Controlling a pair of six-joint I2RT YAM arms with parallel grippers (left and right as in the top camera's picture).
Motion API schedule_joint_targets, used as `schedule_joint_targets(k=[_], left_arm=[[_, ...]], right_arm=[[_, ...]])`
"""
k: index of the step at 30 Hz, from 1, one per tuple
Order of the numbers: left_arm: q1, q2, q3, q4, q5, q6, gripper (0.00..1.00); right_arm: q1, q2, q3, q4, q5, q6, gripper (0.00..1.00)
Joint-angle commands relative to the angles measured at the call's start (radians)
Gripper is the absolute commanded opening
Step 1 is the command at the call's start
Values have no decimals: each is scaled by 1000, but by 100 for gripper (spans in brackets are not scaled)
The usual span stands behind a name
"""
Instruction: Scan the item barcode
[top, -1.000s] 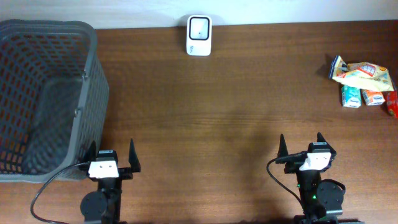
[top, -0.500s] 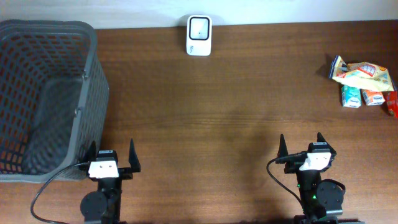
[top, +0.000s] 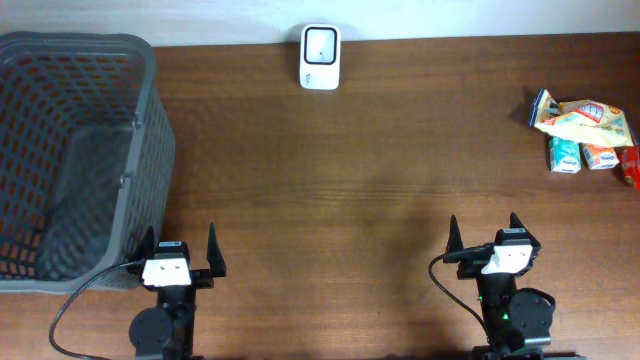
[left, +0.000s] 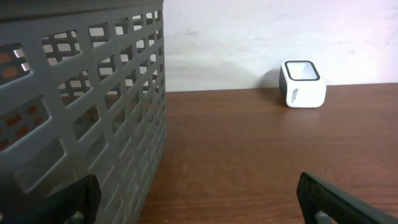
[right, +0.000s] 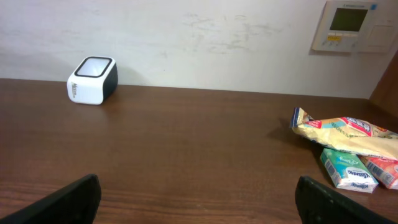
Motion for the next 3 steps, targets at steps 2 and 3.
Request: schedule_joint_targets(k=[2,3], left_arm=[[8,-4,-9,-12,-10,-32,99],[8,-4,-9,-12,-10,-32,99]], right_arm=[[-7,-6,-8,-6,-8,2,98],[-7,-6,-8,-6,-8,2,98]])
